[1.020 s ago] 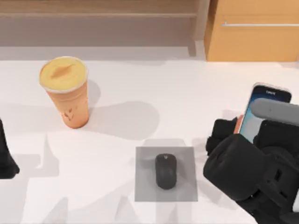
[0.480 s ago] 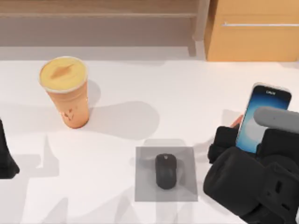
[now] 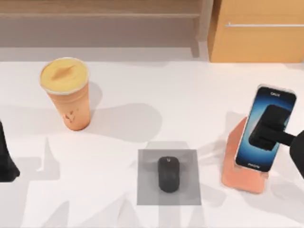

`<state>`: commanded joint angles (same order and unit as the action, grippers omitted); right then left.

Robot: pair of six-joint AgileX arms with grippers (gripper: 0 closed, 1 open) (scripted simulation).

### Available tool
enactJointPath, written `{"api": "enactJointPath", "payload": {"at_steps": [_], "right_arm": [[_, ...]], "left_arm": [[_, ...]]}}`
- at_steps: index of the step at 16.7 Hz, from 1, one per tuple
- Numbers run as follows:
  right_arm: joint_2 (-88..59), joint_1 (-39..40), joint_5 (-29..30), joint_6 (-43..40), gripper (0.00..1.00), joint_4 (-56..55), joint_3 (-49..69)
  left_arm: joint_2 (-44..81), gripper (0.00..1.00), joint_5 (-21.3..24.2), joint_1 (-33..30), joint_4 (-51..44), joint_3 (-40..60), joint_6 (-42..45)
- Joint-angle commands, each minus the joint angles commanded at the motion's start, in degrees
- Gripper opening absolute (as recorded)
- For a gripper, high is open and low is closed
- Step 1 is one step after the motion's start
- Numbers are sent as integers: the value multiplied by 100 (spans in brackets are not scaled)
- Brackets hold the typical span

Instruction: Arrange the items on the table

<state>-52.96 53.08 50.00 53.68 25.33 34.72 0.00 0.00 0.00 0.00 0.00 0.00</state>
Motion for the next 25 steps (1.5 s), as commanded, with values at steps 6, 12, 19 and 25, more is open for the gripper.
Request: {"api": "enactJointPath", "payload": {"at_steps": [6, 12, 19, 25], "right_arm": [[2672, -1600, -1670, -1603, 100, -1062, -1081], [4503, -3451, -3422, -3482, 100, -1951, -2309], [5272, -5077, -4813, -5132, 100, -2480, -3335], [5296, -5308, -5000, -5368, 100, -2533, -3473]], "left_arm": [[0, 100, 0, 0, 0, 0, 0], [0, 100, 0, 0, 0, 0, 0], [0, 100, 0, 0, 0, 0, 0], [0, 100, 0, 0, 0, 0, 0]]}}
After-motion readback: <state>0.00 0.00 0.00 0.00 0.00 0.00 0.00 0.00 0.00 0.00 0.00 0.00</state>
